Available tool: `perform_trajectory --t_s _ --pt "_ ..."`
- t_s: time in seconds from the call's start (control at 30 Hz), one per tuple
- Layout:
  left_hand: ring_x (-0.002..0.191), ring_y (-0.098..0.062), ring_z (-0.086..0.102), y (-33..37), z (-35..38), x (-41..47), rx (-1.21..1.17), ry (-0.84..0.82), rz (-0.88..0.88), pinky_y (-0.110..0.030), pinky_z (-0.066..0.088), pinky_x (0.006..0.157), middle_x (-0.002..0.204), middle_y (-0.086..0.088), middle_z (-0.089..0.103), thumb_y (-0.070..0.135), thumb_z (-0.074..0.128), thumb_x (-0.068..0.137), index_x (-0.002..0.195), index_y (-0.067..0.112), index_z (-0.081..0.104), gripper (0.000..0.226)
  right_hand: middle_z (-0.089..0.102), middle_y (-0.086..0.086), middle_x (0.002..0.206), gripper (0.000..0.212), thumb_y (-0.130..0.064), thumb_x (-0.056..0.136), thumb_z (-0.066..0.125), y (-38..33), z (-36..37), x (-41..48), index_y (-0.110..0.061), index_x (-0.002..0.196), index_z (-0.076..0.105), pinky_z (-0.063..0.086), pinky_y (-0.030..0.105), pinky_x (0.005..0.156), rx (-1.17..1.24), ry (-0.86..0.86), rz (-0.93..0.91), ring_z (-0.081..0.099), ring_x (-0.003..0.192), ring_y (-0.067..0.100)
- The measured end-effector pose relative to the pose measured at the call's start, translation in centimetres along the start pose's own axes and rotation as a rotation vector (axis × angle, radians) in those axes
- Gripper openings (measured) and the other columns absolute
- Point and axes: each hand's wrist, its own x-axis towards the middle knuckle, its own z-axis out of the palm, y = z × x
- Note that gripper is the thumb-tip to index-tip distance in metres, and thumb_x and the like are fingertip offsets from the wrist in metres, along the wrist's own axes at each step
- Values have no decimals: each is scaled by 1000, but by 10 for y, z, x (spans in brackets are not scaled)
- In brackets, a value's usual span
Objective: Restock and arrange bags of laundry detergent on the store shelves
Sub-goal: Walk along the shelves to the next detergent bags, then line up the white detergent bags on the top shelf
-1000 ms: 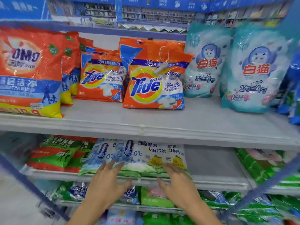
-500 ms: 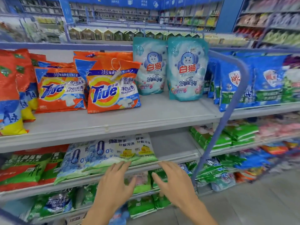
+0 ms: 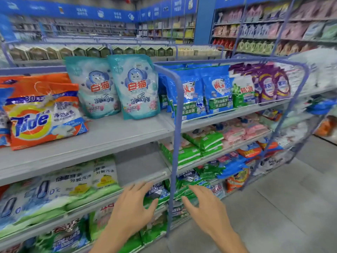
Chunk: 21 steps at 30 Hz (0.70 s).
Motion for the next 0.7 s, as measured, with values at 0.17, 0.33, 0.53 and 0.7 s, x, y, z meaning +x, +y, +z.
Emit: perform_trajectory --t_s 0.17,0.33,0.53,0.7 --pt "140 -11 43 95 42 47 -32 -56 113 -31 37 116 151 15 49 58 52 95 149 34 46 60 49 -15 151 57 -63 99 42 102 -46 -7 -33 148 49 32 26 114 3 112 122 41 141 5" --pt "142 -12 41 184 85 86 -42 -100 227 -33 37 116 151 14 49 57 52 96 151 34 44 60 60 -11 140 54 -62 96 48 187 -84 -15 -29 137 61 38 27 109 -10 202 256 52 133 10" --pt "143 -11 38 286 135 140 -53 -151 373 -30 33 116 152 14 47 58 50 96 149 34 47 58 56 -11 145 55 -62 99 46 280 -122 -8 -30 143 54 33 25 111 -28 216 383 46 137 12" --pt "144 -13 38 366 177 213 -64 -159 455 -30 32 118 153 10 47 56 50 96 148 35 48 56 63 -5 139 62 -64 91 42 357 -155 25 -27 137 62 38 29 110 -12 273 483 54 133 17"
